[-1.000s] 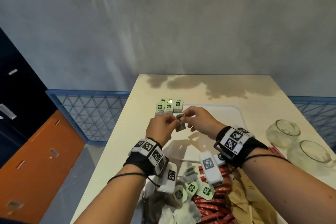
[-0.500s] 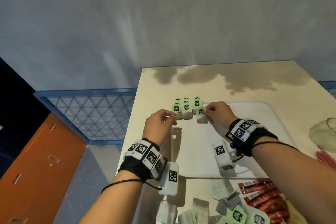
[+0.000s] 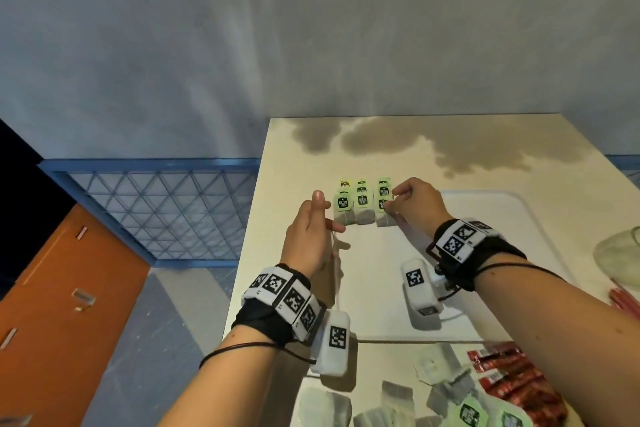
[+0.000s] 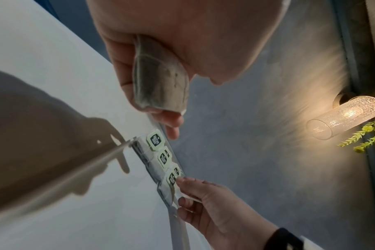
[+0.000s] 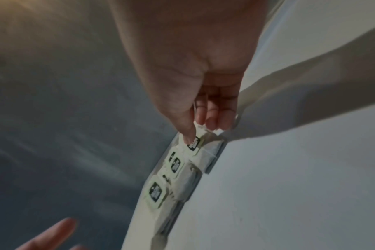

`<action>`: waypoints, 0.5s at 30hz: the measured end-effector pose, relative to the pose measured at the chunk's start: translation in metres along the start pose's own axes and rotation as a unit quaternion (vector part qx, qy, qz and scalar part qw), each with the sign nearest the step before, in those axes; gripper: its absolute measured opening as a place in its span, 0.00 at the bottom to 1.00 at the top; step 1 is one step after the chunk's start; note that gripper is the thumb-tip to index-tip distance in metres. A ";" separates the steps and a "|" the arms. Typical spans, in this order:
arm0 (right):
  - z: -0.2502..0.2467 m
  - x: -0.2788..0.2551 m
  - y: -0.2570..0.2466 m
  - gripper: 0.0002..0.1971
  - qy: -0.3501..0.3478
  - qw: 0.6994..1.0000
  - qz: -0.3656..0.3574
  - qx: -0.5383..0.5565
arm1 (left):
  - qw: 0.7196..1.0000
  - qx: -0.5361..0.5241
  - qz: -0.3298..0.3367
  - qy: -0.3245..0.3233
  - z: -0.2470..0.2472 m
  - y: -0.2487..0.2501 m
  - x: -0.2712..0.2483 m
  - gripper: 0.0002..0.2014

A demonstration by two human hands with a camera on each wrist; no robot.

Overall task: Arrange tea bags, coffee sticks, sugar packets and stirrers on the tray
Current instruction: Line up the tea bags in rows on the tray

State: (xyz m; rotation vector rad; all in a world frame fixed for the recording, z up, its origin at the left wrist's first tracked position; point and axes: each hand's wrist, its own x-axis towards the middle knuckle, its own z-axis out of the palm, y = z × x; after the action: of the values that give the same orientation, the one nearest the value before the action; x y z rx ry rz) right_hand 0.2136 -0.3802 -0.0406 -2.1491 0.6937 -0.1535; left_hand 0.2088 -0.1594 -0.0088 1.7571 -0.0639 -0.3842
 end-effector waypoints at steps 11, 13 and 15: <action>-0.013 -0.078 -0.046 0.05 -0.206 0.964 -0.138 0.097 | 0.999 0.028 0.030 -0.033 0.022 0.010 -0.017 0.42; -0.015 -0.085 -0.048 0.05 -0.220 0.961 -0.153 0.067 | 0.998 0.035 0.036 -0.033 0.025 0.015 -0.023 0.33; -0.020 -0.090 -0.048 0.06 -0.234 0.958 -0.157 0.060 | 0.998 0.040 0.038 -0.031 0.028 0.018 -0.028 0.28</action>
State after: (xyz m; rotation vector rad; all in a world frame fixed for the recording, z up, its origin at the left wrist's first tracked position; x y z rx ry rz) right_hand 0.1515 -0.3228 0.0202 -2.0553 0.0671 0.1420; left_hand 0.1778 -0.1824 0.0094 1.8152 -0.1909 -0.3854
